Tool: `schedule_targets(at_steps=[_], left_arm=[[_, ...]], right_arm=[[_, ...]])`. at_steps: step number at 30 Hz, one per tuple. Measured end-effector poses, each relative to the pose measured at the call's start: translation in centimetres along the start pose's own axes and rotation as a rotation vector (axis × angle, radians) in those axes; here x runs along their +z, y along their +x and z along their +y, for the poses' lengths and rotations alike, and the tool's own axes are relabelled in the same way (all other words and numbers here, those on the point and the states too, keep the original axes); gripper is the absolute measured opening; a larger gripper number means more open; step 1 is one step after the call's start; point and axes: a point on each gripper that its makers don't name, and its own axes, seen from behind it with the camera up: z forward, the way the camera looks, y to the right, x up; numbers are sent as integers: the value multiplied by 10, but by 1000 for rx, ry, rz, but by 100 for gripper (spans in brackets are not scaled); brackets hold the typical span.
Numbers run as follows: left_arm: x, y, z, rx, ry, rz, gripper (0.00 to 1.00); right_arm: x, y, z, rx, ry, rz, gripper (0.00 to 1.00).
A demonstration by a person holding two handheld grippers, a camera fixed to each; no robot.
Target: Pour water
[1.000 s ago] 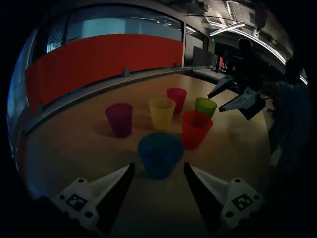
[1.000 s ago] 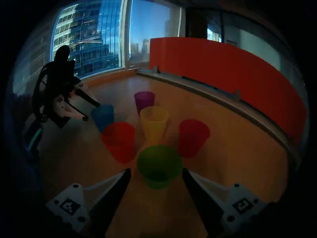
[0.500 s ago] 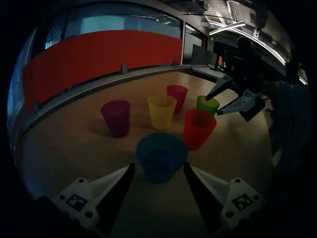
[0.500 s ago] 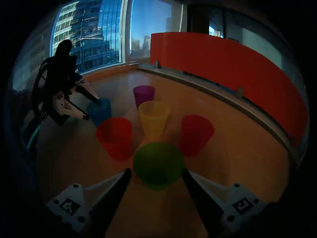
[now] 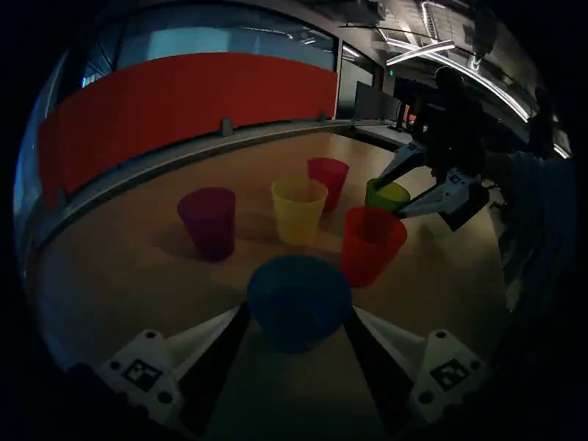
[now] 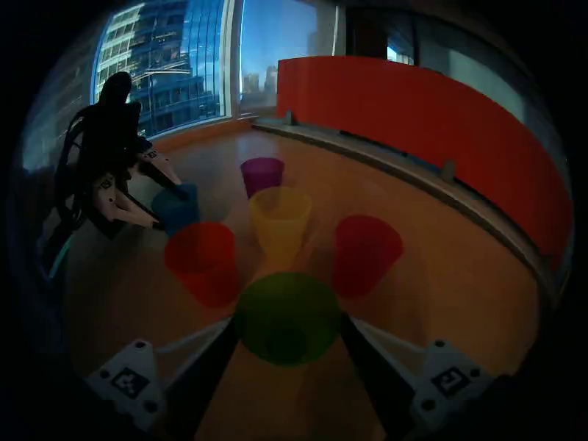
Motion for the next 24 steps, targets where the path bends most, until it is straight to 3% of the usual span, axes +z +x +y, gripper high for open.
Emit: schedule_targets(at_steps=[20, 24], left_arm=[[5, 2, 3, -10, -19, 2, 87], [4, 2, 4, -11, -22, -7, 87]], right_arm=[[3, -2, 3, 10, 5, 1, 100], [3, -2, 4, 12, 3, -1, 93]])
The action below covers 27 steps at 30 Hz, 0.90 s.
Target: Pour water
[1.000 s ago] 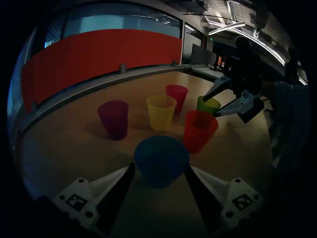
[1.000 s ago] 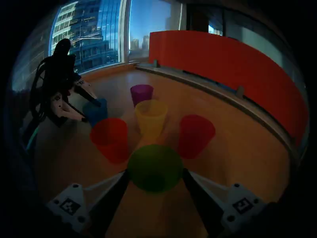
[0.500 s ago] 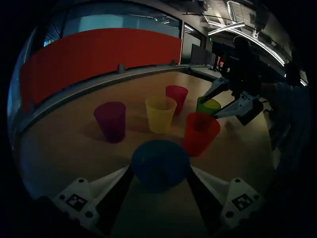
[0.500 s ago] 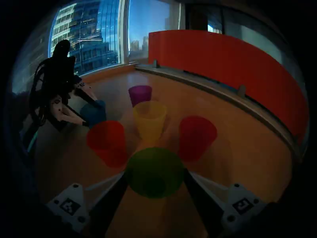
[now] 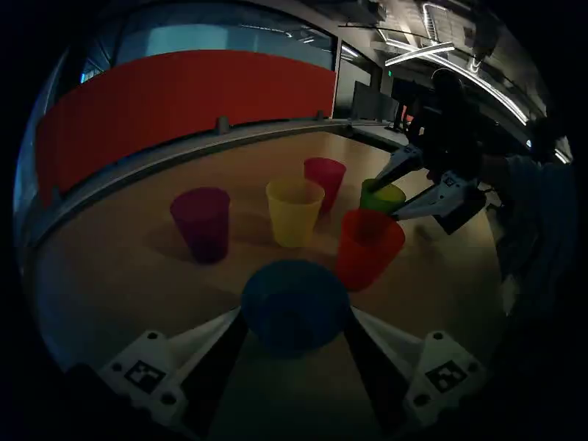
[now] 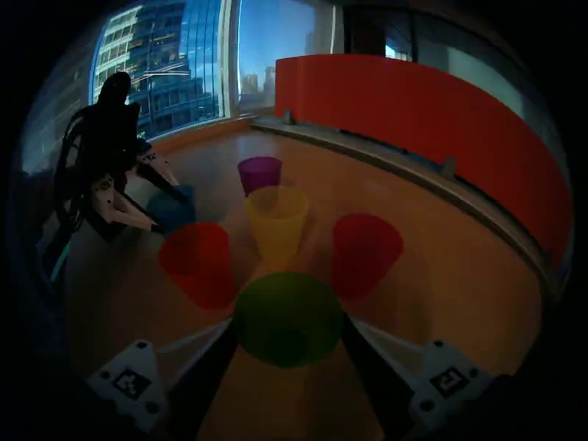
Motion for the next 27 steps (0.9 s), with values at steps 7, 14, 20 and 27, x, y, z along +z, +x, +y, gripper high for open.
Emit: schedule_targets(at_steps=[7, 14, 20, 27], left_arm=[[-2, 0, 1, -2, -1, 2, 87], [-10, 10, 4, -16, -6, 28, 87], [-24, 30, 9, -6, 5, 77, 87], [-43, 56, 13, 8, 33, 145, 86]], right_arm=[[-3, 5, 1, 10, -7, 17, 92], [-14, 19, 3, 17, -18, 52, 92], [-27, 38, 4, 17, -33, 102, 92], [-45, 60, -2, 8, -42, 166, 92]])
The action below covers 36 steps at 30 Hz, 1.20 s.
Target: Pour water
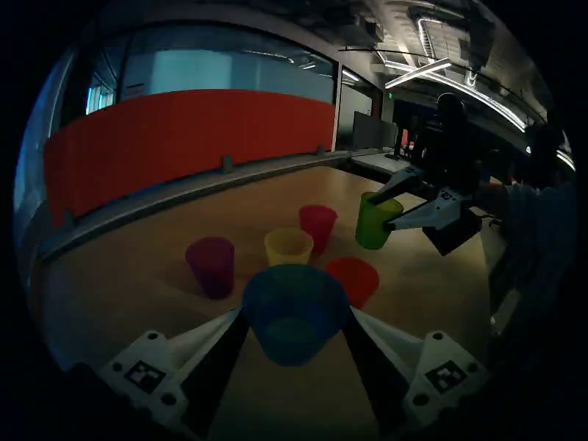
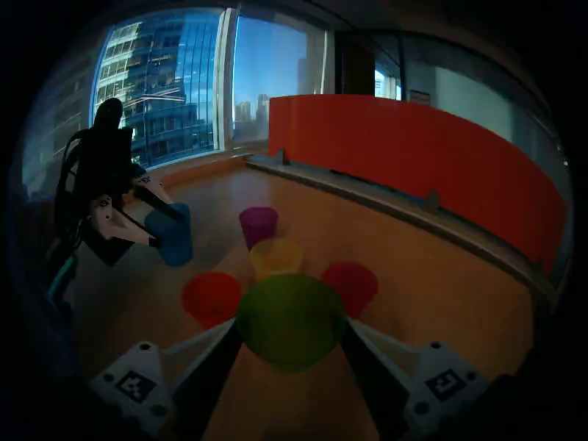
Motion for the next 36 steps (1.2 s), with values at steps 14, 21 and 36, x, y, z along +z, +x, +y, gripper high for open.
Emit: schedule_targets(at_steps=[14, 21, 36], left_arm=[[-24, 51, 11, 17, 26, 139, 86], [-34, 70, 14, 13, 38, 202, 86], [-57, 104, 18, 21, 49, 299, 86]], right_arm=[[-31, 55, -9, -19, -30, 155, 92], [-44, 79, -15, -37, -34, 231, 92], [-63, 123, -25, -65, -49, 366, 92]])
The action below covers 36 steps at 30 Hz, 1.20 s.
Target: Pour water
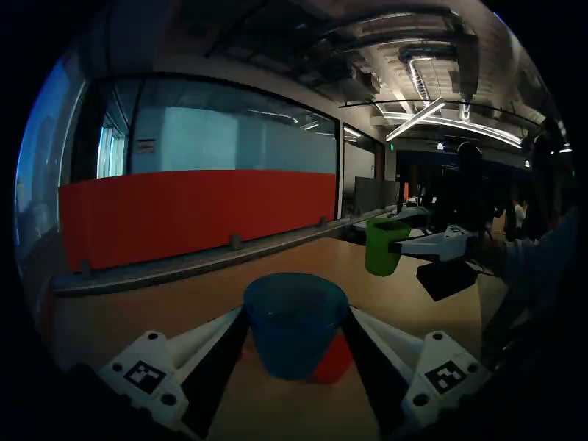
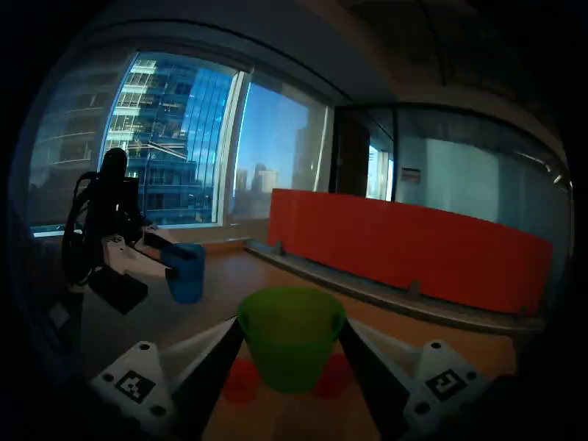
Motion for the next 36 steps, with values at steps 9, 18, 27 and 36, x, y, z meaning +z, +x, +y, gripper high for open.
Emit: schedule_targets(at_steps=[9, 18, 27, 36], left_arm=[[-3, 18, -1, 8, 6, 44, 86], [-4, 28, 0, 20, 6, 70, 86], [-2, 34, -2, 30, 11, 84, 86], [2, 48, -4, 102, 24, 99, 86]], right_arm=[[2, 19, -3, 13, 3, 52, 92], [5, 26, -4, 29, 8, 68, 92], [6, 25, -4, 28, 16, 66, 92], [11, 25, -14, 27, 47, 63, 91]])
